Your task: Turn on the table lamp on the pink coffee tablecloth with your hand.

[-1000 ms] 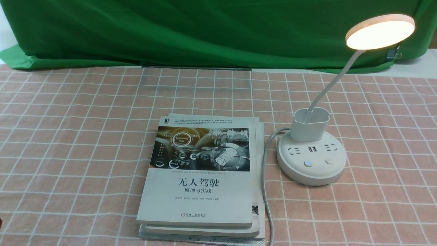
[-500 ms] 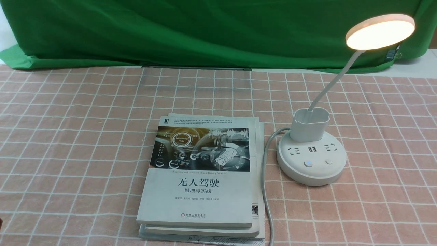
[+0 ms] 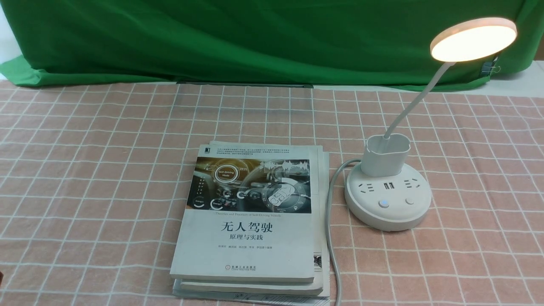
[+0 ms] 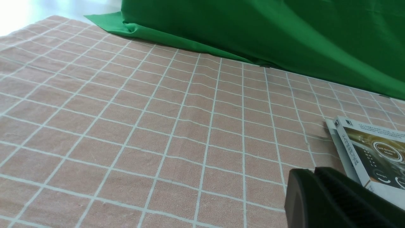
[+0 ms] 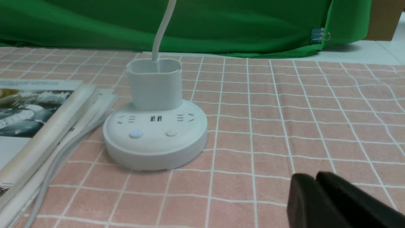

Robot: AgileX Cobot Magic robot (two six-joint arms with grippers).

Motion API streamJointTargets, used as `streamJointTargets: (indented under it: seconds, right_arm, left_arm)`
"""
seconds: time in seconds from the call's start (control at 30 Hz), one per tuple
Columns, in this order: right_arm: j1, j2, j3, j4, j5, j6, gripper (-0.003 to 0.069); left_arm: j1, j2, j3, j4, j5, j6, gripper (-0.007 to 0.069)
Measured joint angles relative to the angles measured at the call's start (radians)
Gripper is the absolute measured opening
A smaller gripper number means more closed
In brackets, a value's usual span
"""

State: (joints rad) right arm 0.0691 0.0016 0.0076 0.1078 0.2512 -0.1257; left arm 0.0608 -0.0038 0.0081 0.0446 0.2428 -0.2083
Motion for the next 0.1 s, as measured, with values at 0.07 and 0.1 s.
streamJointTargets:
  seconds: [0.07, 0.1]
  right_arm:
    - [0.000, 0.000, 0.000, 0.000, 0.000, 0.000, 0.0101]
    - [0.000, 0.000, 0.000, 0.000, 0.000, 0.000, 0.0103]
  left_arm:
    - [0.000, 0.000, 0.000, 0.000, 0.000, 0.000, 0.0019]
    - [0.000, 0.000, 0.000, 0.000, 0.000, 0.001, 0.0019]
